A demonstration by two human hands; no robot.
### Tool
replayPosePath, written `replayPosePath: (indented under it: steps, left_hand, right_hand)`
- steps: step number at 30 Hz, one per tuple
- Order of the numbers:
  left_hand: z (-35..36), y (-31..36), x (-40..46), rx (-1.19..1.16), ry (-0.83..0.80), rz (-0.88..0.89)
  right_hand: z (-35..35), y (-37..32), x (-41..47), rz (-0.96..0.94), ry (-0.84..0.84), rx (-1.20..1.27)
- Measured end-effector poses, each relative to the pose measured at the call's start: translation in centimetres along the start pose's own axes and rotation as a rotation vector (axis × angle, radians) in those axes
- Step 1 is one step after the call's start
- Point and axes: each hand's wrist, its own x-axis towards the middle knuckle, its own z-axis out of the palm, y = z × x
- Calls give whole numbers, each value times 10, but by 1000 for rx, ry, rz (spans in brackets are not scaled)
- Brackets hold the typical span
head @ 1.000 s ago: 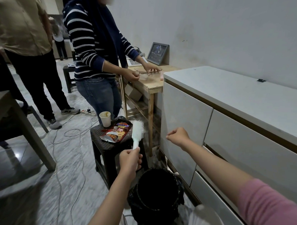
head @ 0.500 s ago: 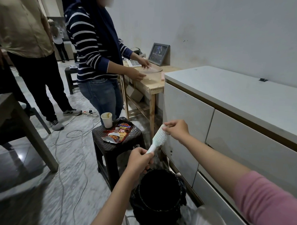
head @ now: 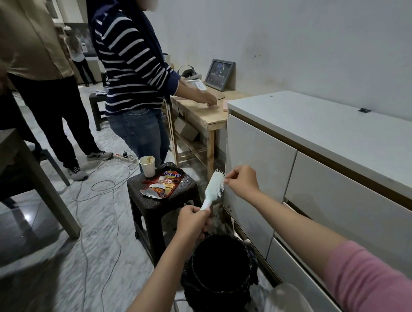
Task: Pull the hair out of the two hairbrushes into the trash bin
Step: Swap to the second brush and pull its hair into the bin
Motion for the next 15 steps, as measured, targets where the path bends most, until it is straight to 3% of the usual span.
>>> replayPosePath:
  steps: [8, 15]
  left_hand:
    - [-13, -2, 5, -157, 60, -142]
    - [-12, 0, 2, -124, 17, -110]
  right_hand:
    - [-2, 8, -2, 118, 59, 227]
    - [2, 25, -5, 230, -13, 215]
